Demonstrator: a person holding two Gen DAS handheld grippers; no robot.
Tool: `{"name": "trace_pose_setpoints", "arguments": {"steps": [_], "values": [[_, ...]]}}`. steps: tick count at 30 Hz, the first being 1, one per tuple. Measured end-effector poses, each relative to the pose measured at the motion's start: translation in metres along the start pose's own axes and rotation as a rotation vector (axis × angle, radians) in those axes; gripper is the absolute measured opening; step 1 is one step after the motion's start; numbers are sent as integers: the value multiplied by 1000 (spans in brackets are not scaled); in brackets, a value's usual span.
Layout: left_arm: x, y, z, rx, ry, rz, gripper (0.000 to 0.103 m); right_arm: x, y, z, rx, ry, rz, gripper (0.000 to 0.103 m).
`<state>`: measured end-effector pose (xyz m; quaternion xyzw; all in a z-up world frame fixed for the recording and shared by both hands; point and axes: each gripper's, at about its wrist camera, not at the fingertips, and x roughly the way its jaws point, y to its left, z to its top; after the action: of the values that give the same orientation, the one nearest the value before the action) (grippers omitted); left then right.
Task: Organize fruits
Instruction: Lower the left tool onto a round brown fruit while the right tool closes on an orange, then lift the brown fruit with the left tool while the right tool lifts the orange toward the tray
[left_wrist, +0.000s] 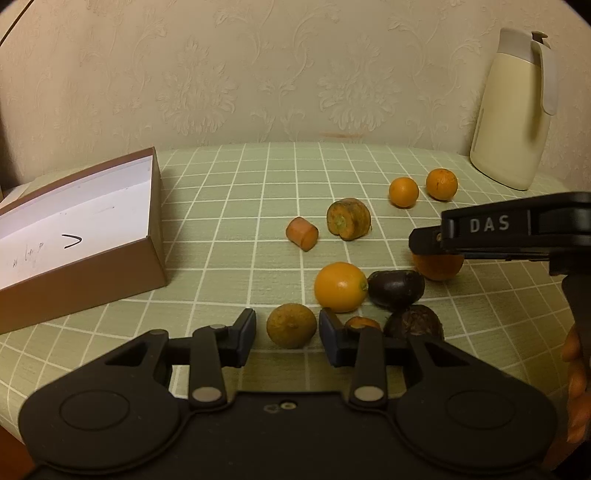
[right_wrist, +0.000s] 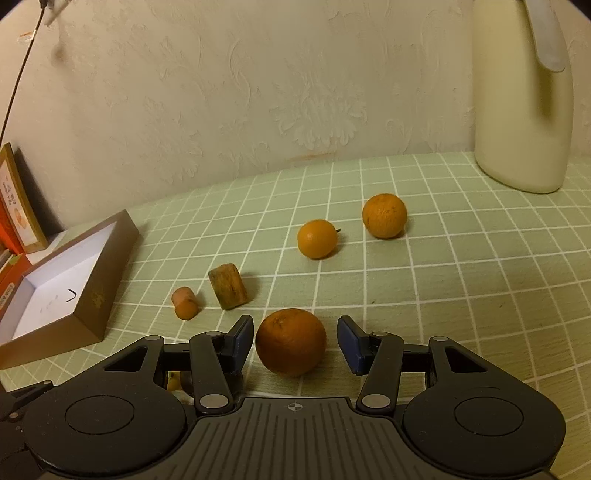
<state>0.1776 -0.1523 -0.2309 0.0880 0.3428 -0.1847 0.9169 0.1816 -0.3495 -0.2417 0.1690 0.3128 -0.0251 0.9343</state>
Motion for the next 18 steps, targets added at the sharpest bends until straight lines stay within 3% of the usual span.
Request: {"name": "trace_pose_setpoints", "arguments": {"steps": [3, 6, 18], "values": [[0, 1, -1, -11, -5, -1, 27, 3, 0, -1, 4, 6, 7, 43], [-2, 0, -3, -15, -12, -4, 19, 3, 3, -1, -5, 2, 0, 43], [-10, -1, -7, -25, -37, -10, 18, -5, 4, -7, -3, -15, -15, 42]]}}
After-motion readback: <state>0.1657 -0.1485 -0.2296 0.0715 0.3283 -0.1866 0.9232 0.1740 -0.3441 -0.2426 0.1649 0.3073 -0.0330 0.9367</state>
